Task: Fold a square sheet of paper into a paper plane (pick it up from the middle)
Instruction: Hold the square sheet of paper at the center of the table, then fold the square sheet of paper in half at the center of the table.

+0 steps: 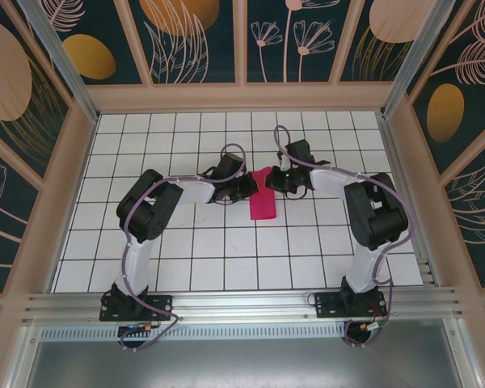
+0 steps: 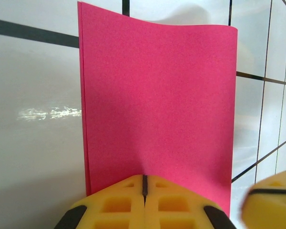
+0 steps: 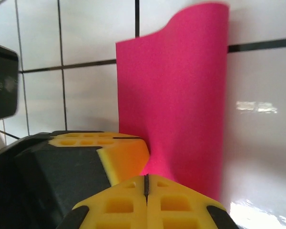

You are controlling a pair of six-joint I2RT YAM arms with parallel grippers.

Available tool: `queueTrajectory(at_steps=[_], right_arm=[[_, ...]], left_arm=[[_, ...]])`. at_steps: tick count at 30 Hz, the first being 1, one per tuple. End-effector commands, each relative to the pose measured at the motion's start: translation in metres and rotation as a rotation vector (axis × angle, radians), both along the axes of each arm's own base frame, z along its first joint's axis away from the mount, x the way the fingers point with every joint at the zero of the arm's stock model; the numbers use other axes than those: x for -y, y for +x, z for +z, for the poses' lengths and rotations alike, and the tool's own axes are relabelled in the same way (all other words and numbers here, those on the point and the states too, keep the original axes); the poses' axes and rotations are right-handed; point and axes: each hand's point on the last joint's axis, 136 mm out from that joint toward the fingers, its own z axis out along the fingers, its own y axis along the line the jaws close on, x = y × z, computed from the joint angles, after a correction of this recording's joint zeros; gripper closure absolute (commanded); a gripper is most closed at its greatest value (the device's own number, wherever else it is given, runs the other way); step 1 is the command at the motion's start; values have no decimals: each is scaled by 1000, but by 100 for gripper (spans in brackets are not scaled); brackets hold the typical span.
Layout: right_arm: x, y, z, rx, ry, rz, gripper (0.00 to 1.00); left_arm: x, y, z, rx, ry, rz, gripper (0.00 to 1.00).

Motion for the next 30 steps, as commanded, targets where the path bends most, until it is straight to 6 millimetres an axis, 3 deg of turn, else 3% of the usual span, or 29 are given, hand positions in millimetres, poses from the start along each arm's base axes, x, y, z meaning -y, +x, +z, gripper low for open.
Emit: queueTrajectory(at_steps=[1,8,14,21,24,27,30], right_arm=[[-8,0,-13,-45,29,15,100],[-1,-10,-34,-95,9,26,100],[29,-13,-51,-116,-57,-2,100],[64,-25,-58,-130,-62,-60,100],[66,-15,-43,-79,-44,-54,100],[49,4,-6,24,21,-25,100],[31,14,12,73,66,0,100]], left_arm=[[-54,-34,-86,-191,254,89,96],[-61,-39,-93,-212,279,103,97],[-74,-49,-108,-243,343,117,98],[-78,-52,-111,-251,357,119,99],[-76,-50,-110,-244,355,110,99],[-74,-48,-109,-238,354,100,99],[-73,-48,-107,-238,350,96,100]])
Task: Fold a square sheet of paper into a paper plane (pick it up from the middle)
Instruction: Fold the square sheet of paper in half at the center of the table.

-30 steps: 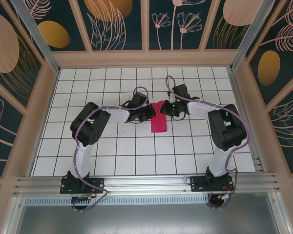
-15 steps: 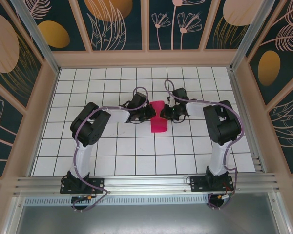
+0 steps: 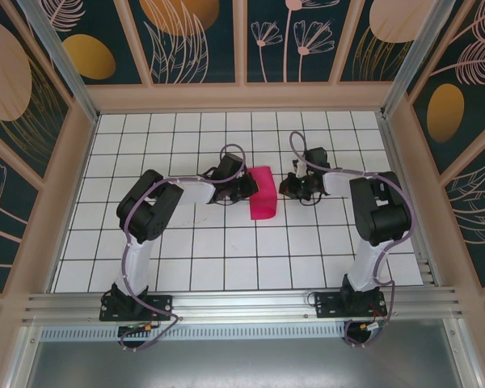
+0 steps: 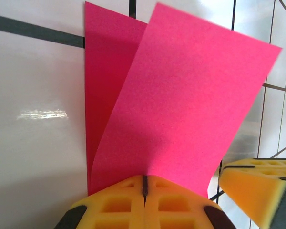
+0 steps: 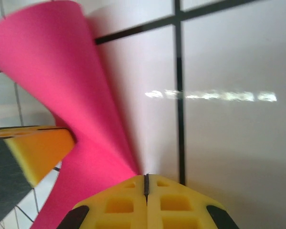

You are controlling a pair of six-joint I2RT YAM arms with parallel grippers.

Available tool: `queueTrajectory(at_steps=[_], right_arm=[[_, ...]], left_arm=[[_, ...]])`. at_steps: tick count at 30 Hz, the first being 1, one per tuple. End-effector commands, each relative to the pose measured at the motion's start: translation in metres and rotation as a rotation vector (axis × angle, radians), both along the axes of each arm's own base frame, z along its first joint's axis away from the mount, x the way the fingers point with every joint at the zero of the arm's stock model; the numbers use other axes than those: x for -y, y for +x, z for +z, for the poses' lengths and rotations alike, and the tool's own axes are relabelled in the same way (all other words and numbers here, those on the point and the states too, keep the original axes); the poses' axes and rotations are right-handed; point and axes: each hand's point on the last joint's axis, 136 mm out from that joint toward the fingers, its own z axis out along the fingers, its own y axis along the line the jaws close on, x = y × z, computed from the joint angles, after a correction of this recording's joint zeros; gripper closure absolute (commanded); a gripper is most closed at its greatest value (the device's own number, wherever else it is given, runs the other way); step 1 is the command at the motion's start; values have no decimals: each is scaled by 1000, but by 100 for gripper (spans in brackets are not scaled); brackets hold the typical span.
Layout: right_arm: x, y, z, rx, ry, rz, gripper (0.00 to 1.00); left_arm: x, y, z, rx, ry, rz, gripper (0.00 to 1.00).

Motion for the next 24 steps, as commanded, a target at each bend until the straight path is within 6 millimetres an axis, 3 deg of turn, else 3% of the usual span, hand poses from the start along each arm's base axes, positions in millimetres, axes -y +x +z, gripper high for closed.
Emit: queueTrajectory(at_steps=[1,6,11,15,20,22,24], right_arm=[[-23,16,34,99,48,43,100],[-47,20,19,69,77,80,100],[-50,27,5,48,71,81,100],[-35,29,-10,40,22,71,100],[4,35,-24,28,-29,-10,100],[19,41,-24,30,-43,-54,100],[21,49,-14,65,-43,-67,100]], left_arm=[[-72,-48,-106,-236,343,67,100],[-72,-50,-107,-241,341,67,100],[-73,-50,-108,-243,344,61,100],[-75,-51,-108,-235,364,49,100],[-77,-54,-111,-239,372,42,100],[-78,-55,-112,-242,374,39,100],[-77,-55,-113,-240,373,37,100]])
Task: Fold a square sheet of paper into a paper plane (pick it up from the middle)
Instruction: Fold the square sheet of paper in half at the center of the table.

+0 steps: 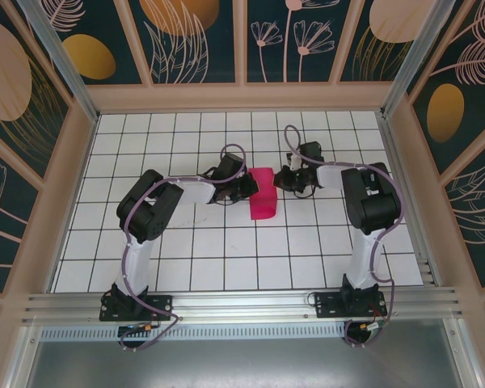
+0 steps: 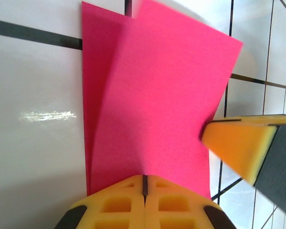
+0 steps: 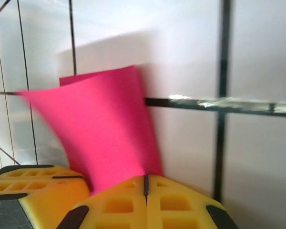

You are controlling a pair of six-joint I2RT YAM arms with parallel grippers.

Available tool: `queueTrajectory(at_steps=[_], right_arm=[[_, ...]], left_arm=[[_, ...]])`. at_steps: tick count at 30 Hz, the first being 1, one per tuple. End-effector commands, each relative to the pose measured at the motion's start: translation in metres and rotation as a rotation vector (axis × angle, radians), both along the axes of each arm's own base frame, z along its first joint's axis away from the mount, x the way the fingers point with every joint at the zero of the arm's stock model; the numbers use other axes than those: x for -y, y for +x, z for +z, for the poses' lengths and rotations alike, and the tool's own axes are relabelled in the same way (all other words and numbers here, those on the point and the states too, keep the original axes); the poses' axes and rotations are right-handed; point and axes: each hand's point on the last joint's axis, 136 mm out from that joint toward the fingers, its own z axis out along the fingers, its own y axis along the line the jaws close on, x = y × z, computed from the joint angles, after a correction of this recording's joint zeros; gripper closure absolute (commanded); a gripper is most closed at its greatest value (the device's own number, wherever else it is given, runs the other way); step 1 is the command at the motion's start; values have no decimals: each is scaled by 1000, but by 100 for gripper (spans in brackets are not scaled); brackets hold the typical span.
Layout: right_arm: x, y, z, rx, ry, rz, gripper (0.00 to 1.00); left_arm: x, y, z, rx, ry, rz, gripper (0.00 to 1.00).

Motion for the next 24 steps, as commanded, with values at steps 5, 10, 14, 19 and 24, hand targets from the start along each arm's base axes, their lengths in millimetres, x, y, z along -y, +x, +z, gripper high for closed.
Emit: queueTrajectory(at_steps=[5,10,14,19,24], right_arm=[[5,22,56,218,-32,-47,100],[-20,16,58,200,31,2,100],[-33,17,38,143,49,19,100],[-38,25,23,116,29,25,100],[-19,38,5,93,-8,-32,100]], left_arm=[[-77,-55,-112,-248,366,51,100],[-77,-55,-112,-248,364,51,100],[-77,-54,-112,-248,363,53,100],[-77,-55,-113,-247,369,47,100],[-80,-57,-115,-250,374,45,100]])
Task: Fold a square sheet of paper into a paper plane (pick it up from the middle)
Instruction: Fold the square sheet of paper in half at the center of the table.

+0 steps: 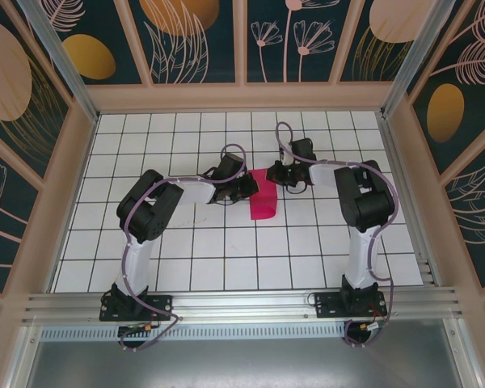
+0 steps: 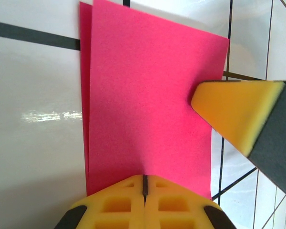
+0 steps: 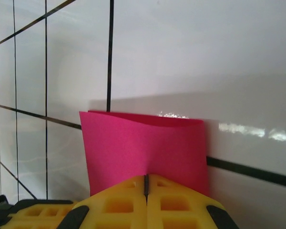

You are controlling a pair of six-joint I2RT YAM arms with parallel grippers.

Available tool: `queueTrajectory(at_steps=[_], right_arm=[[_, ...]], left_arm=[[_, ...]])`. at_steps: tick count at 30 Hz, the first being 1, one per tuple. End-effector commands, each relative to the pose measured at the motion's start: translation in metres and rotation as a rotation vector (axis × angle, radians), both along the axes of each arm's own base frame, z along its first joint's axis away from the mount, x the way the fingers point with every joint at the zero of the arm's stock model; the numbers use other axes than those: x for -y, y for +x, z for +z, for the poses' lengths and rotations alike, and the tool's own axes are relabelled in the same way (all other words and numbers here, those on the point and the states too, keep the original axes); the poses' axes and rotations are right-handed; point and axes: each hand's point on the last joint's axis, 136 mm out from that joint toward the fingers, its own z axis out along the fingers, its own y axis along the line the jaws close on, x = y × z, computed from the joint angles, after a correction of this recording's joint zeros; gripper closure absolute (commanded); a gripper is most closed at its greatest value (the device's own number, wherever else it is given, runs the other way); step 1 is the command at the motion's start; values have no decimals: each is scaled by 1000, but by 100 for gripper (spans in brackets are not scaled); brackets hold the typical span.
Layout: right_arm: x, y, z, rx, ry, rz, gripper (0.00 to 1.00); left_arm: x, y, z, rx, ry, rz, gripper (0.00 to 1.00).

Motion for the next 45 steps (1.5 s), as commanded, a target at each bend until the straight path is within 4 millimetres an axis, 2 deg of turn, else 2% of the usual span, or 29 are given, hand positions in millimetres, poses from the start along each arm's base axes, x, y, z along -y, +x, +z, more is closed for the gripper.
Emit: queueTrajectory(at_steps=[1,5,8,16,19,21,23,25,29,37,42,45], right_arm=[[14,17,-6,-3,-14,-54,100],[30,23,-22,-34,-63,-94,100],[37,29,-24,-37,-92,-104,100],[42,50,2,19,-109,-153,100],[32,52,21,55,-61,-132,100],[18,44,43,112,20,-79,100],[6,33,51,131,80,-33,100],[2,25,46,112,90,-21,100],[1,18,17,35,77,-20,100],[15,24,-20,-50,-41,-70,100],[27,30,-28,-59,-90,-118,100],[38,41,-21,-43,-112,-183,100]], left_arm=[[-80,-58,-114,-253,372,51,100],[-78,-58,-113,-245,365,38,100],[-79,-60,-115,-245,367,31,100],[-83,-64,-117,-247,377,27,100],[-82,-63,-117,-246,375,27,100],[-82,-63,-117,-244,375,28,100],[-82,-63,-117,-244,374,27,100],[-83,-63,-117,-244,375,30,100],[-82,-63,-118,-247,375,29,100],[-85,-64,-119,-255,381,40,100],[-88,-67,-120,-259,390,44,100],[-90,-67,-120,-255,401,48,100]])
